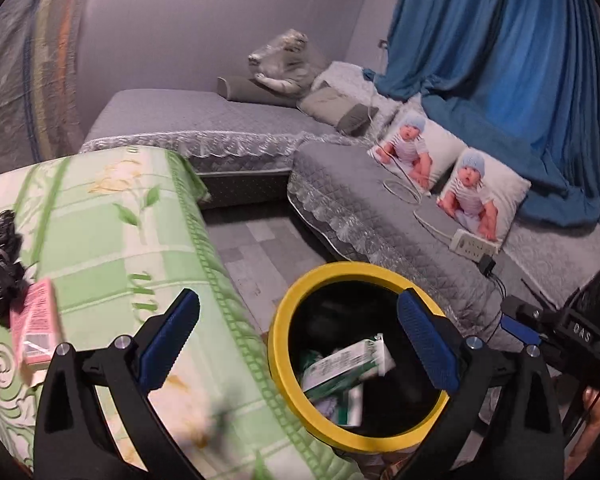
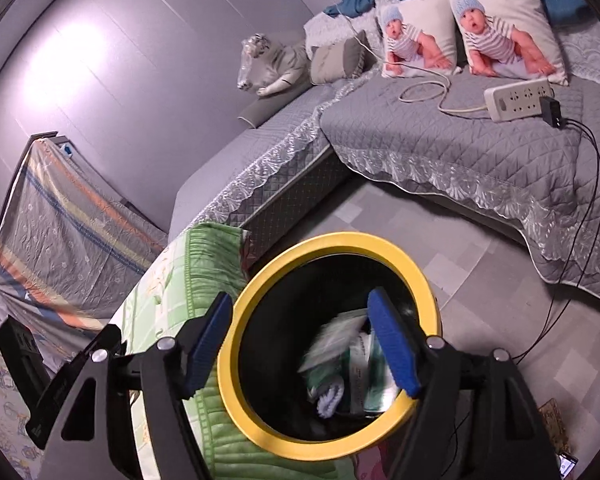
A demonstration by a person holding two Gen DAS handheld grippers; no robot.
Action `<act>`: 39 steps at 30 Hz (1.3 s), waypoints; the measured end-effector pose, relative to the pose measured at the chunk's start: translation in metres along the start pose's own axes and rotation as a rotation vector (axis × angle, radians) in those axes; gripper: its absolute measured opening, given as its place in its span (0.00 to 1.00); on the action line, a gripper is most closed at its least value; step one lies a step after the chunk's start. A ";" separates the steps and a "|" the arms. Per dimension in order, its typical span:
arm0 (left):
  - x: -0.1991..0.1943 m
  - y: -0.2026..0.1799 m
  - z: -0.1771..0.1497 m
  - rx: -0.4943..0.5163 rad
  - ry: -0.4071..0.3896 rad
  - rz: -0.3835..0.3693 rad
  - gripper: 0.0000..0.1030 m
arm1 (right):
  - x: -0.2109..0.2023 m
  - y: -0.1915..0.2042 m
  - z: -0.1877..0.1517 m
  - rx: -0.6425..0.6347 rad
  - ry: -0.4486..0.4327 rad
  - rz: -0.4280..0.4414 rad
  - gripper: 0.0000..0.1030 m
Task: Collect trash
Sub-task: 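Grasp the pink box with the right gripper and lift it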
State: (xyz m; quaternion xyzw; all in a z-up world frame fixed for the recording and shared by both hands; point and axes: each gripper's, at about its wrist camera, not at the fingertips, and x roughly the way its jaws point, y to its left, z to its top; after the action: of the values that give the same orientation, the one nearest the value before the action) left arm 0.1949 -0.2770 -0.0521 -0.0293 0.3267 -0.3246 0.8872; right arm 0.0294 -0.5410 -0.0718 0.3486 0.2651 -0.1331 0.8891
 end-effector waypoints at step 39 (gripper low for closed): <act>-0.315 0.278 -0.126 0.170 -0.313 0.255 0.92 | 0.217 0.368 -0.188 -0.928 0.597 0.069 0.73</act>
State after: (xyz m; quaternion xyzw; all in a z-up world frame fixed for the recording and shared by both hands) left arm 0.0929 0.1499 -0.0480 0.0374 0.1575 -0.2275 0.9602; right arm 0.2924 -0.1565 -0.1079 -0.0486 0.5250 0.1313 0.8395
